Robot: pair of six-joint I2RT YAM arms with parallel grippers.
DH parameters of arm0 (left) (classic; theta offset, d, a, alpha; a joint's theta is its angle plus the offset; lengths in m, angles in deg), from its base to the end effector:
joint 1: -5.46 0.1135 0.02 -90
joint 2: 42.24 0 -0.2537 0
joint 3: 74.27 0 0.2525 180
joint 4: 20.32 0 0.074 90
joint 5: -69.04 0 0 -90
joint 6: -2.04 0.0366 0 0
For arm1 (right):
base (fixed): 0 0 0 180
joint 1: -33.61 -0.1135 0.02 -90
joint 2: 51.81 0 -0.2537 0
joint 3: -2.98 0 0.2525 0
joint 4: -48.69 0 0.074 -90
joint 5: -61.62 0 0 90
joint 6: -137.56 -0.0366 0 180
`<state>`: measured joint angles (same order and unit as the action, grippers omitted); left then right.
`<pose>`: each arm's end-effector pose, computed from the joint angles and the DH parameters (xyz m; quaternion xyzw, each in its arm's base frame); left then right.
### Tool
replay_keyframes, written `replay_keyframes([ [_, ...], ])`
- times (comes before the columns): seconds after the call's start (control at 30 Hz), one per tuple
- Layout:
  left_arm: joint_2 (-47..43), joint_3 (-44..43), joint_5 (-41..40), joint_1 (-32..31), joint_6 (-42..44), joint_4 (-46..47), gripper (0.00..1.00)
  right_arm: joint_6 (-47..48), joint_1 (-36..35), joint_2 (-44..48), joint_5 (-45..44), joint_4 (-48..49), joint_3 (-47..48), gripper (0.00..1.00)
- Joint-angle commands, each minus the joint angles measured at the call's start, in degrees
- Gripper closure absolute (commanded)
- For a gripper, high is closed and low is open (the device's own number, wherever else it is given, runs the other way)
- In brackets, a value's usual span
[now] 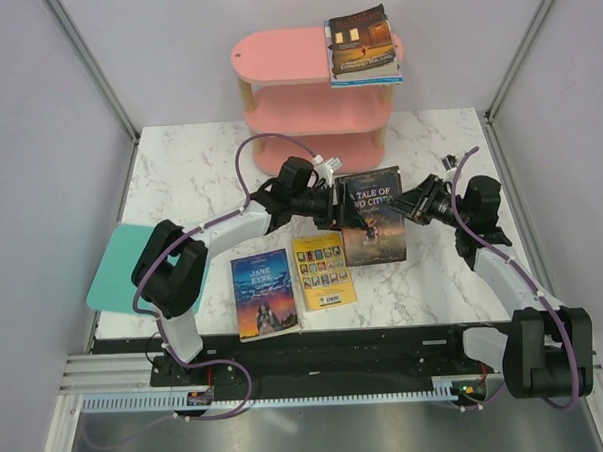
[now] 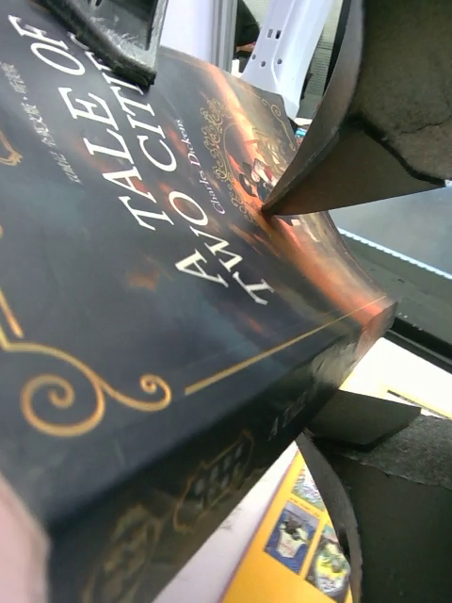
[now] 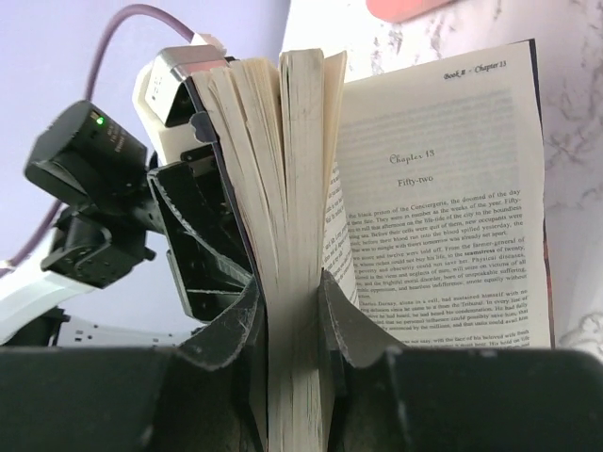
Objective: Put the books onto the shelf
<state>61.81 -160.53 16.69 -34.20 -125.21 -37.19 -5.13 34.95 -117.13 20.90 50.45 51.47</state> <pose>0.2988 -0.2768 0.2239 0.1674 0.8349 -0.4971 0.1665 0.2508 0.0219 0.2455 0.1018 0.7579 0.5378 0.3549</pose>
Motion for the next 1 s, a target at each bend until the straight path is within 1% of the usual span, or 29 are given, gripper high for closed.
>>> replay_keyframes([
  [0.0, -2.4, 2.6, -0.6, -0.2, -0.2, 8.6, 0.23, -10.4, -0.1, 0.8, 6.9, 18.2, 0.1, 0.98],
  [0.03, -2.5, 3.0, -0.6, -0.2, -1.0, 9.7, 0.27, -10.7, -0.1, 0.5, 7.3, 19.0, -0.2, 0.98],
  [0.07, -2.4, 3.1, -0.2, -0.2, -1.4, 10.8, 0.33, -10.9, -0.1, 0.5, 7.7, 19.0, -0.5, 0.97],
  [0.1, -2.3, 3.0, 0.0, -0.2, -1.7, 12.3, 0.46, -10.9, -0.1, 0.4, 8.1, 18.9, -0.9, 0.97],
  [0.13, -2.4, 2.9, 0.1, -0.2, -2.4, 13.0, 0.70, -10.7, -0.2, 0.2, 8.3, 18.2, -1.3, 0.95],
  [0.17, -2.4, 2.8, 0.7, -0.1, -2.6, 13.6, 0.87, -10.1, -0.1, 0.2, 8.3, 17.0, -1.5, 0.93],
  [0.2, -2.4, 2.6, 0.5, -0.1, -3.0, 14.1, 0.98, -6.9, -0.2, 0.3, 7.2, 14.4, -1.3, 0.90],
  [0.23, -2.7, 2.5, 0.4, -0.1, -3.4, 14.4, 0.98, -3.2, -0.1, 0.4, 5.8, 4.6, -0.6, 0.81],
  [0.27, -3.3, 2.3, 0.2, 0.0, -3.5, 14.6, 0.98, 0.4, -0.1, 0.4, 4.0, -1.6, 1.3, 0.71],
  [0.3, -3.7, 2.0, 0.1, 0.1, -3.6, 14.6, 0.98, 3.5, -0.1, 0.3, 1.8, -6.6, 2.0, 0.66],
  [0.33, -4.1, 1.9, -0.1, 0.3, -4.0, 14.6, 0.98, 7.8, -0.1, 0.4, -1.9, -12.9, 2.3, 0.55],
  [0.4, -5.1, 1.1, -0.1, 1.1, -4.8, 14.5, 0.98, 8.7, 0.1, 0.5, -5.1, -15.2, 1.7, 0.44],
  [0.43, -5.3, 0.8, 0.0, 1.5, -6.4, 14.3, 0.98, 8.3, 0.1, 0.9, -6.6, -15.3, 1.0, 0.33],
  [0.5, -5.9, 0.4, 2.4, 3.3, -8.5, 15.3, 0.98, 8.0, 0.1, 1.0, -8.0, -15.3, -0.7, 0.24],
  [0.53, -6.0, 0.4, 3.3, 3.8, -10.5, 15.9, 0.98, 8.0, 0.2, 0.9, -8.9, -15.3, -1.3, 0.17],
  [0.63, -6.9, -0.3, 5.4, 5.6, -11.8, 17.4, 0.98, 7.9, 0.8, 1.1, -8.4, -14.7, -2.7, 0.10],
  [0.8, -6.3, -1.7, 7.4, 7.1, -13.2, 18.5, 0.98, 6.2, 0.7, 3.1, -5.3, -10.7, -3.5, 0.04],
  [0.87, -5.8, -1.3, 7.8, 7.7, -14.3, 20.2, 0.98, 6.1, 0.8, 3.4, -4.5, -10.3, -3.7, 0.03],
  [0.97, -4.6, -1.3, 9.2, 8.2, -18.8, 26.1, 0.98, 5.8, 0.7, 4.2, -3.2, -9.5, -5.0, 0.02],
])
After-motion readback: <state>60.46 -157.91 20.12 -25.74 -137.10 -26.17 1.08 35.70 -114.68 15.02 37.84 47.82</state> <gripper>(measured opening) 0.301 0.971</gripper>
